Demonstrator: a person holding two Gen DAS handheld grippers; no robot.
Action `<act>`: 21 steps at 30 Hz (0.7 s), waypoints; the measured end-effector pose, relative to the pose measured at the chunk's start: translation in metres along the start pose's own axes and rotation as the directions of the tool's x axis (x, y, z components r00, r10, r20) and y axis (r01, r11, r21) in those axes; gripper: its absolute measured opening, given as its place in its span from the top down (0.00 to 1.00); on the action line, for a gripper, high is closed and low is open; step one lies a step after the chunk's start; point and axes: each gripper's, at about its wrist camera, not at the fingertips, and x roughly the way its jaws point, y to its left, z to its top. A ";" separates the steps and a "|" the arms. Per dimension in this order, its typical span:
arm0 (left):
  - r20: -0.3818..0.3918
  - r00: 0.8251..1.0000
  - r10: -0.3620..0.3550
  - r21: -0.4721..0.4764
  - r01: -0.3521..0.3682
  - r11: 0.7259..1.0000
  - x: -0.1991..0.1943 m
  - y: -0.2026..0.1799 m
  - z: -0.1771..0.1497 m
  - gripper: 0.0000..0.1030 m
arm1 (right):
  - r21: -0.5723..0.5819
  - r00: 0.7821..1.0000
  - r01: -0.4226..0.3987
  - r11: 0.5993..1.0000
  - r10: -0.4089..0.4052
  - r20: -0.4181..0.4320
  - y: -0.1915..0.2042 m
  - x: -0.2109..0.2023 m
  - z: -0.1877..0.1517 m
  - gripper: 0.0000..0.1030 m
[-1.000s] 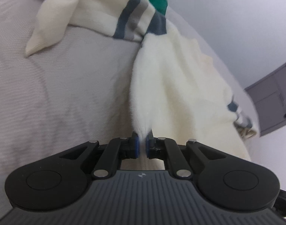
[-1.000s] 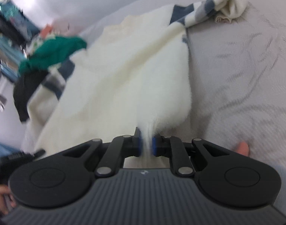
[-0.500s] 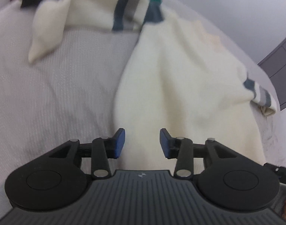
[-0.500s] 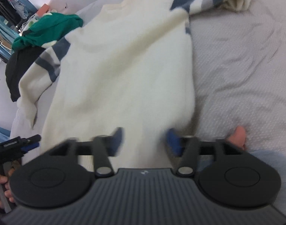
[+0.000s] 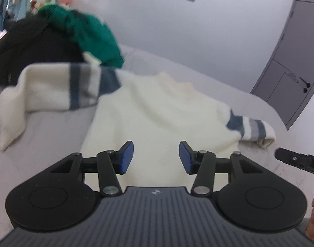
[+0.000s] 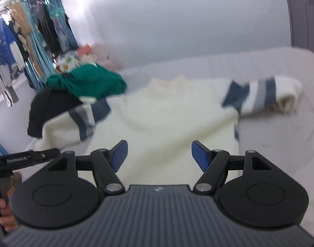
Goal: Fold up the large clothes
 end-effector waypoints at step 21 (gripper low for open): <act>0.015 1.000 -0.024 0.065 0.023 0.998 0.084 -0.007 -0.043 0.47 | 0.114 0.996 0.084 0.990 -0.084 0.000 -0.053 0.077 -0.026 0.31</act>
